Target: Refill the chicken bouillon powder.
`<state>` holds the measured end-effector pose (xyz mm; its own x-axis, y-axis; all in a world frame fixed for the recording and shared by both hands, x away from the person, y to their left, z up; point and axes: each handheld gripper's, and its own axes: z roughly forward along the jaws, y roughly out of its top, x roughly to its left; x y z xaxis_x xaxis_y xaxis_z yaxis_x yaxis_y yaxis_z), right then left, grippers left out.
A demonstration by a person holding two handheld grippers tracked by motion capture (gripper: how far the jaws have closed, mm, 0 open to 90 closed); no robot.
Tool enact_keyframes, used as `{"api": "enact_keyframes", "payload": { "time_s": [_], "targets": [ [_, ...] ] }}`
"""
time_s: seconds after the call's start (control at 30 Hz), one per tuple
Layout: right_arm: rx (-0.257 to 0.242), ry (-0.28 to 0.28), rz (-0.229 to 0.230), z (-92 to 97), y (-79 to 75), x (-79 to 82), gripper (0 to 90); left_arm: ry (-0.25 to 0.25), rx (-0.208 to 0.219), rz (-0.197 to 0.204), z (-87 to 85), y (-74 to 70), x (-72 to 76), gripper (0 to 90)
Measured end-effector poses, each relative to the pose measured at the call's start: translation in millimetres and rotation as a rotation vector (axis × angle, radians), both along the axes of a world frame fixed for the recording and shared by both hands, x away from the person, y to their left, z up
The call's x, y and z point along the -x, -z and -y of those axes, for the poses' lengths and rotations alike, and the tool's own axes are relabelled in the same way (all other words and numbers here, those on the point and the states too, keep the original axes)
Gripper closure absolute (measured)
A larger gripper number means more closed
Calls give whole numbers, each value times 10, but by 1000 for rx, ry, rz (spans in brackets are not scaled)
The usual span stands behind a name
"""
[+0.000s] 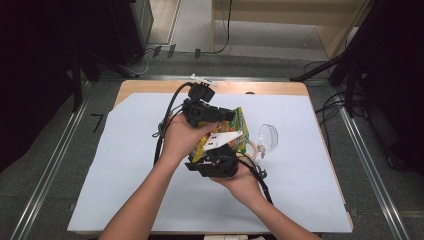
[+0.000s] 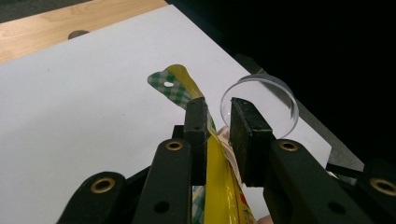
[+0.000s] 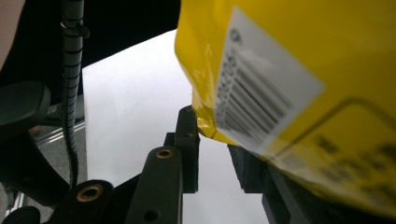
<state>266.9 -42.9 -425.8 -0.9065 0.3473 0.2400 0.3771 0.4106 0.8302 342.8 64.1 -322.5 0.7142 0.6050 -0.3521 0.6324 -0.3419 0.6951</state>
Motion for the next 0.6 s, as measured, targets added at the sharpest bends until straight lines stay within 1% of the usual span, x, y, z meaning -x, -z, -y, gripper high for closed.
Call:
{"api": "enact_keyframes", "payload": {
  "time_s": [0.07,0.27,0.6],
  "targets": [
    [-3,1,1,3,-6,4,753,8,5,-6,6,-11,-4,775],
    [-4,4,1,20,-13,4,753,14,1,-4,25,-12,-11,775],
    [0,7,-2,43,-10,7,755,15,0,-5,54,-5,-9,774]
  ]
}}
